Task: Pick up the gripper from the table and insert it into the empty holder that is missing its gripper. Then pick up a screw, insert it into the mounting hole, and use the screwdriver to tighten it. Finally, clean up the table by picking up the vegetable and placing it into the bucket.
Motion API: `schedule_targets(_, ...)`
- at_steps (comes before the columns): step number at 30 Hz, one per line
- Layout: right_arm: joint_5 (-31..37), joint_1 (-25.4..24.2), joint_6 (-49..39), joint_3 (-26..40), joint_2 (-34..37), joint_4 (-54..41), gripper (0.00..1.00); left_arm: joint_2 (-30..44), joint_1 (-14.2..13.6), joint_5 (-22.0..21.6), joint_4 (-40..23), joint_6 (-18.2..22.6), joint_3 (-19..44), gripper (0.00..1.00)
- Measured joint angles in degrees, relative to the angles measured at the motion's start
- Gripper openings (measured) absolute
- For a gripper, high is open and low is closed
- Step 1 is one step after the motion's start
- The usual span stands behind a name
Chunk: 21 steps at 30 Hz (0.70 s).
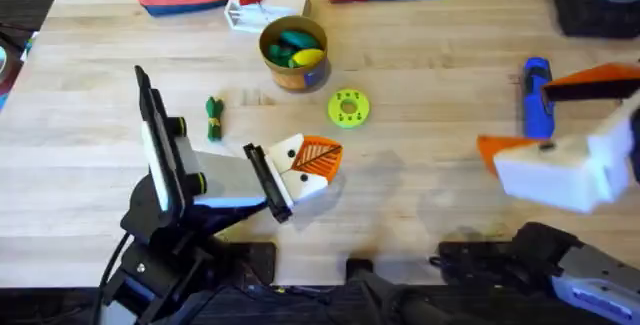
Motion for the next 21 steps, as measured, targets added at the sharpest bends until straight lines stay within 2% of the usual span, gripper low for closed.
schedule_targets(5, 5.8, -10.8, 1.2, -5.5, 0.0, 3.3, 0.992, 0.0, 0.0, 0.0, 0.0, 0.0, 0.0, 0.007)
schedule_targets(13, 8.2, -35.6, 0.9, -17.1, 4.1, 12.5, 0.992, 0.0, 0.0, 0.0, 0.0, 0.0, 0.0, 0.007)
schedule_targets(18, 8.8, -47.7, -1.0, -18.3, 10.0, 19.5, 0.992, 0.0, 0.0, 0.0, 0.0, 0.0, 0.0, 0.007)
schedule_targets(21, 9.0, -52.0, -2.0, -18.3, 14.2, 23.2, 0.990, 0.0, 0.0, 0.0, 0.0, 0.0, 0.0, 0.007)
